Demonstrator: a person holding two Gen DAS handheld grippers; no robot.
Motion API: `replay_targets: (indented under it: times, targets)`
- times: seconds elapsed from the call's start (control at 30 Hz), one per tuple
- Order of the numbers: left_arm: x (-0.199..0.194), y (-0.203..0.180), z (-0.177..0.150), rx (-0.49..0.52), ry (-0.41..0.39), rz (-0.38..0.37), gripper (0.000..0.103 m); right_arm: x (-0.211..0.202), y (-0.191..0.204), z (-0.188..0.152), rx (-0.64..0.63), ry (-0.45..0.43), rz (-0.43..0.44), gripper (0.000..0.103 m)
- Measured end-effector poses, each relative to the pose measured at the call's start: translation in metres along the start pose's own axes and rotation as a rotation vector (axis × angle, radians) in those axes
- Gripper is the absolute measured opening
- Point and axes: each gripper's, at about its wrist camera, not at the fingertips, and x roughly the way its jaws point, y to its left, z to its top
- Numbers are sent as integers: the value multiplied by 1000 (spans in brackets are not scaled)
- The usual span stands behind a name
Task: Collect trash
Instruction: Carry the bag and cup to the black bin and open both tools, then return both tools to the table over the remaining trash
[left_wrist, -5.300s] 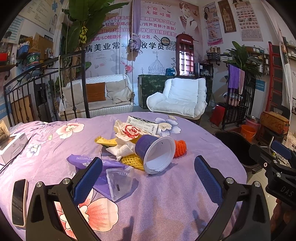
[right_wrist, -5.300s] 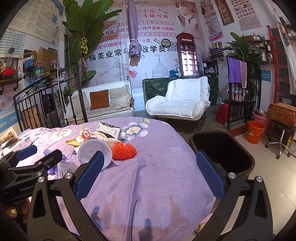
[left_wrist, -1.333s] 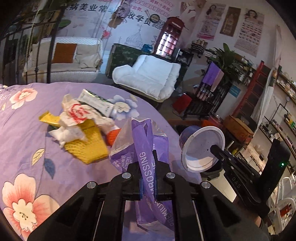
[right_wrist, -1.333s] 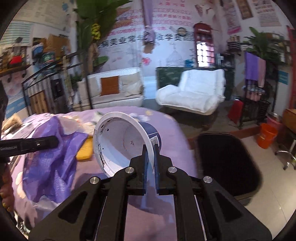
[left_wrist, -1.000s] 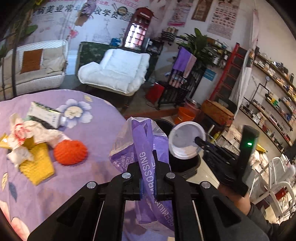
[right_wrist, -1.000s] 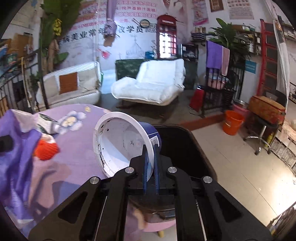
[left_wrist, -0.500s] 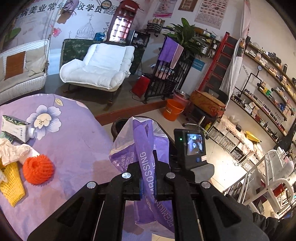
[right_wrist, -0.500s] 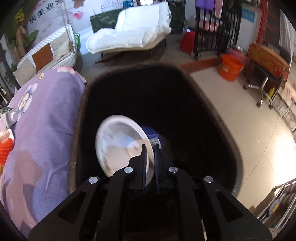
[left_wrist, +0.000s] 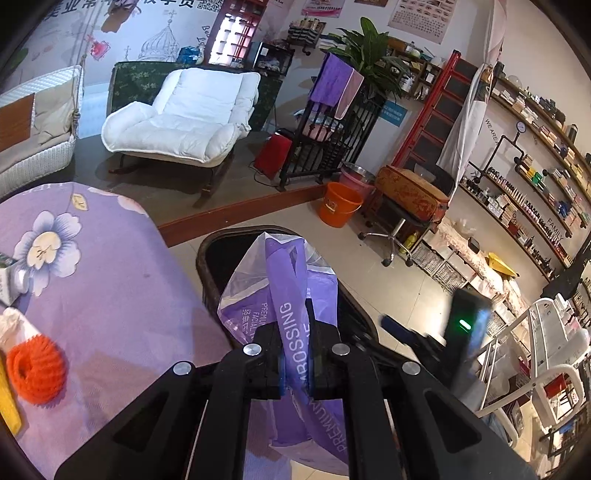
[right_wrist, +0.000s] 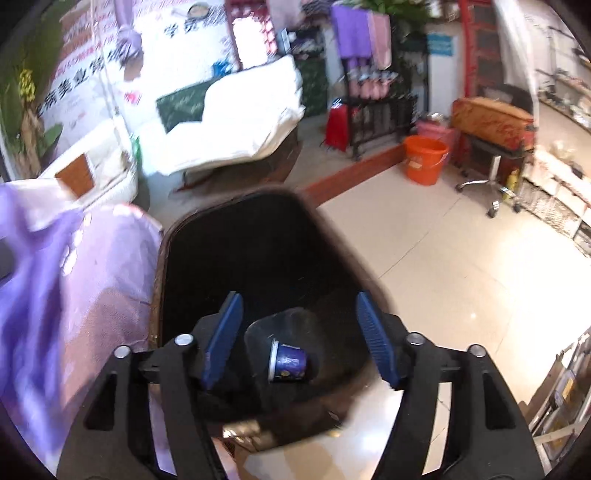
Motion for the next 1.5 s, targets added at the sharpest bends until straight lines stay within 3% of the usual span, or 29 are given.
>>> replay_targets:
  times: [0.27, 0.67, 0.7, 0.77, 0.8, 0.83, 1.1, 1.37, 1.5]
  targets:
    - [57, -17, 12, 53, 73, 29, 8, -43, -38, -16, 32, -48, -69, 70]
    - [111, -19, 14, 67, 165, 64, 8, -56, -43, -32, 17, -27, -49, 71]
    - [114, -19, 13, 65, 177, 64, 13, -56, -43, -32, 19, -24, -45, 71]
    - [119, -19, 14, 70, 198, 75, 40, -56, -43, -33, 22, -16, -41, 73]
    - [119, -19, 14, 71, 196, 83, 70, -57, -44, -33, 23, -18, -42, 75]
    - [115, -19, 14, 75, 179, 89, 80, -57, -42, -35, 24, -19, -45, 77]
    - [78, -14, 7, 111, 105, 99, 90, -53, -40, -38, 18, 4, -61, 80]
    - [31, -10, -6, 151, 29, 153, 91, -50, -18, -38, -13, 14, -19, 80]
    - [3, 2, -13, 115, -8, 164, 92, -51, -2, -39, -38, 16, 13, 80]
